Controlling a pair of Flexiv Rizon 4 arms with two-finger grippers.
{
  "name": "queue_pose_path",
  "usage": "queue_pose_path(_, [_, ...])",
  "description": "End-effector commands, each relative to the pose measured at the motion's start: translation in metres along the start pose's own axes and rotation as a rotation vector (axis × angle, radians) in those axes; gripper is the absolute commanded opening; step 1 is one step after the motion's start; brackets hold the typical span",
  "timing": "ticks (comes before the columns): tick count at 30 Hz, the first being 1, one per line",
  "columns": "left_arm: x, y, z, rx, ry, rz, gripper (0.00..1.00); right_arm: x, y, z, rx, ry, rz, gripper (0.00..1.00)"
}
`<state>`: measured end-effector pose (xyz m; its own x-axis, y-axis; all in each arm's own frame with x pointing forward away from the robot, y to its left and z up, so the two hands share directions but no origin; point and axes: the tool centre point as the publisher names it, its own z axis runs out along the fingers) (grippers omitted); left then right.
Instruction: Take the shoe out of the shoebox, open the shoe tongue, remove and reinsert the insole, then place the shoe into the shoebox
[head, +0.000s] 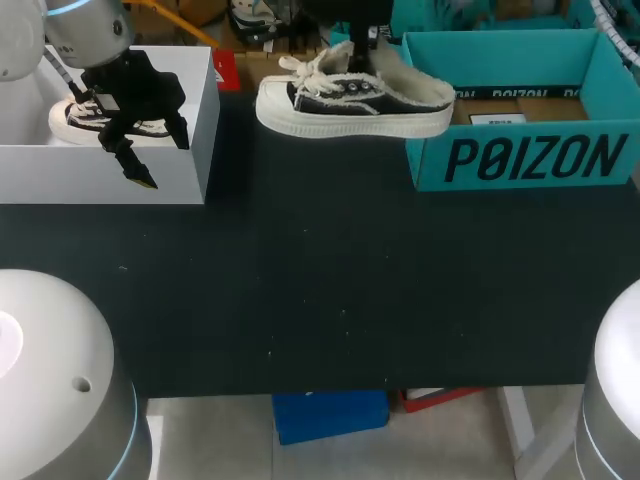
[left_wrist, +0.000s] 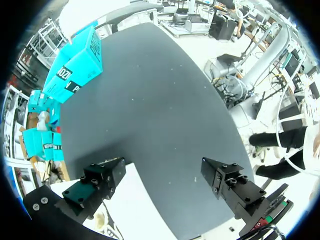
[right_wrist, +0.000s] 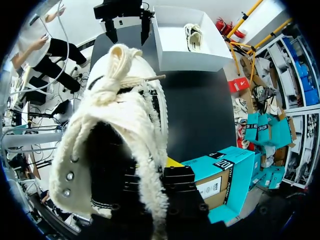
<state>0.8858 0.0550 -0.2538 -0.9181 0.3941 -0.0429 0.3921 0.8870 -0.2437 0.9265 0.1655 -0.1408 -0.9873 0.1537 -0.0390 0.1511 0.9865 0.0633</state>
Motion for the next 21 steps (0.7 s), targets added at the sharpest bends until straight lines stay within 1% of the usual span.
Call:
queue_pose_path(1, [0.001, 0.000, 0.000, -0.003, 0.000, -0.001, 1.00, -0.001, 0.001, -0.002, 0.004, 0.003, 0.001, 0.00])
queue_pose_path(5, [0.001, 0.000, 0.000, -0.003, 0.000, -0.001, 1.00, -0.001, 0.001, -0.002, 0.004, 0.003, 0.001, 0.00])
queue_pose_path(8, [0.001, 0.000, 0.000, -0.003, 0.000, -0.001, 1.00, -0.021, -0.009, -0.004, 0.019, 0.002, -0.002, 0.00])
queue_pose_path(10, [0.001, 0.000, 0.000, -0.003, 0.000, -0.001, 1.00, -0.035, -0.020, -0.003, 0.026, 0.003, -0.011, 0.00])
queue_pose_path(12, [0.001, 0.000, 0.000, -0.003, 0.000, -0.001, 1.00, -0.048, -0.035, -0.001, 0.057, -0.005, -0.041, 0.00])
queue_pose_path(13, [0.001, 0.000, 0.000, -0.003, 0.000, -0.001, 1.00, -0.054, -0.043, -0.002, 0.052, -0.005, -0.039, 0.00])
queue_pose_path(14, [0.001, 0.000, 0.000, -0.003, 0.000, -0.001, 1.00, -0.059, -0.050, -0.003, 0.042, -0.001, -0.036, 0.00])
queue_pose_path(16, [0.001, 0.000, 0.000, -0.003, 0.000, -0.001, 1.00, -0.067, -0.065, -0.003, 0.056, -0.001, -0.059, 0.00])
queue_pose_path(21, [0.001, 0.000, 0.000, -0.003, 0.000, -0.001, 1.00, -0.085, -0.106, 0.001, 0.068, 0.001, -0.051, 0.00])
